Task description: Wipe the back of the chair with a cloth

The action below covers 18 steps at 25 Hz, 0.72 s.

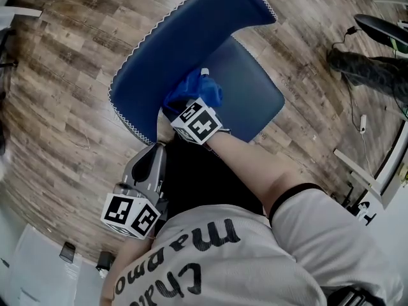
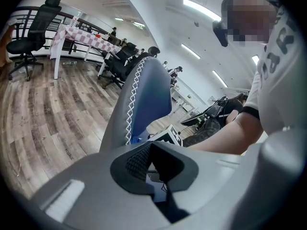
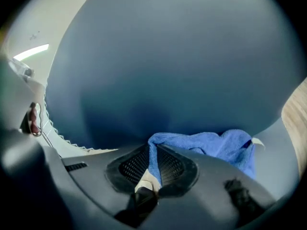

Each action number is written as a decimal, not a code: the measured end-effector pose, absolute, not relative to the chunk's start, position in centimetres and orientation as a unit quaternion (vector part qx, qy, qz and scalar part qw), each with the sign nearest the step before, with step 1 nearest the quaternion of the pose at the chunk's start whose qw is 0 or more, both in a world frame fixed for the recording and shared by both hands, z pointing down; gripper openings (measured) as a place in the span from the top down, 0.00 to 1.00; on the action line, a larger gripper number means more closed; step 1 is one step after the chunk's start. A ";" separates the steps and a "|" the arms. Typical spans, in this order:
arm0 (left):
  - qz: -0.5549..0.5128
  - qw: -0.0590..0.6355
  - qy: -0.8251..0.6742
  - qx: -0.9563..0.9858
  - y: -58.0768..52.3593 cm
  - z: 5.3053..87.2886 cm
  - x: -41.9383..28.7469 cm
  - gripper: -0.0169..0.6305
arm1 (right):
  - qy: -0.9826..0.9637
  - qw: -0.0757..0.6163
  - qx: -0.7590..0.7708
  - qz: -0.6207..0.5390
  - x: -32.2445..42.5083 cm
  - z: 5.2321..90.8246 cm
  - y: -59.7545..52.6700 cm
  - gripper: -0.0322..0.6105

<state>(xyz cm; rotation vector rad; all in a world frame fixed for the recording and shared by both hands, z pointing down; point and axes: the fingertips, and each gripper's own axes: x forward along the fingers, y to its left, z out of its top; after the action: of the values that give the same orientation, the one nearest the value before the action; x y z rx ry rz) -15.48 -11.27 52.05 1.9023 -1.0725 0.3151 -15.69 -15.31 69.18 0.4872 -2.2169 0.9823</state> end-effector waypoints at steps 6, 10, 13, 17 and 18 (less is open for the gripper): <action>0.128 0.451 -0.437 0.767 -10.9 52.1 -16.0 0.97 | -0.842 0.353 0.198 0.357 -13.9 70.5 -18.3 0.87; 0.129 0.454 -0.441 0.764 -10.7 52.3 -15.9 0.97 | -0.831 0.358 0.238 0.352 -10.7 71.1 -21.6 0.87; 0.129 0.455 -0.440 0.764 -10.7 52.3 -15.6 0.97 | -0.838 0.384 0.225 0.317 -9.5 71.2 -22.9 0.87; 0.128 0.455 -0.442 0.762 -10.9 52.4 -15.7 0.97 | -0.828 0.401 0.237 0.313 -7.6 71.8 -24.4 0.87; 0.129 0.456 -0.443 0.761 -10.9 52.4 -15.8 0.97 | -0.824 0.403 0.245 0.314 -6.9 72.0 -24.9 0.87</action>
<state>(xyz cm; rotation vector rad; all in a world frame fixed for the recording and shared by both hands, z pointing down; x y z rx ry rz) -15.79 -10.94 52.37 1.8766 -1.0931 0.3185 -6.86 -24.93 71.99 0.6200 -2.0809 0.7923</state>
